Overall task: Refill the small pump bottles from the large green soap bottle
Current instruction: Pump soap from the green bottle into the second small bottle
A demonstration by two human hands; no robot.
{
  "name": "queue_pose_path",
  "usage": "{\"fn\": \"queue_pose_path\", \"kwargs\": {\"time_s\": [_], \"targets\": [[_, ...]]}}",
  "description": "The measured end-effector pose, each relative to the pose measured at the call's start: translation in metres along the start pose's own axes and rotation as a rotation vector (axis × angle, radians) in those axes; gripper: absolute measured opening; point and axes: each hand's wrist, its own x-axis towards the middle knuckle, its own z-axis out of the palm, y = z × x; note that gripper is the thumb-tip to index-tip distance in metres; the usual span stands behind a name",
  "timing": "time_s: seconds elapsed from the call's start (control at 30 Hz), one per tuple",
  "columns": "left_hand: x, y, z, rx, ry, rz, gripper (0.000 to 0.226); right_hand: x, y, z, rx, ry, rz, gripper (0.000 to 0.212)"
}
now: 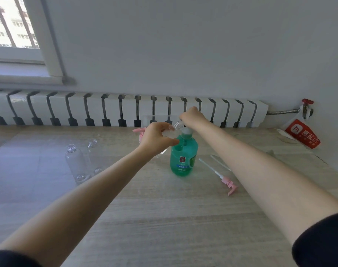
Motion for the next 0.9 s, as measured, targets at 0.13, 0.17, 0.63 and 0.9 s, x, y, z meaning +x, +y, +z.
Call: {"fn": "queue_pose_path", "kwargs": {"time_s": [0.13, 0.17, 0.63, 0.9], "targets": [[0.002, 0.004, -0.002, -0.017, 0.003, -0.001, 0.05, 0.002, -0.005, -0.01, -0.035, 0.019, -0.002, 0.064], [0.002, 0.005, -0.002, -0.014, 0.006, 0.001, 0.049, 0.002, -0.006, -0.011, -0.049, 0.022, -0.005, 0.064], [0.005, 0.001, -0.003, 0.006, 0.019, 0.017, 0.052, 0.004, -0.007, -0.006, -0.015, -0.003, -0.015, 0.056], [0.003, -0.006, 0.002, 0.029, 0.035, 0.015, 0.053, 0.001, 0.003, 0.001, -0.036, 0.0, -0.057, 0.056]]}}
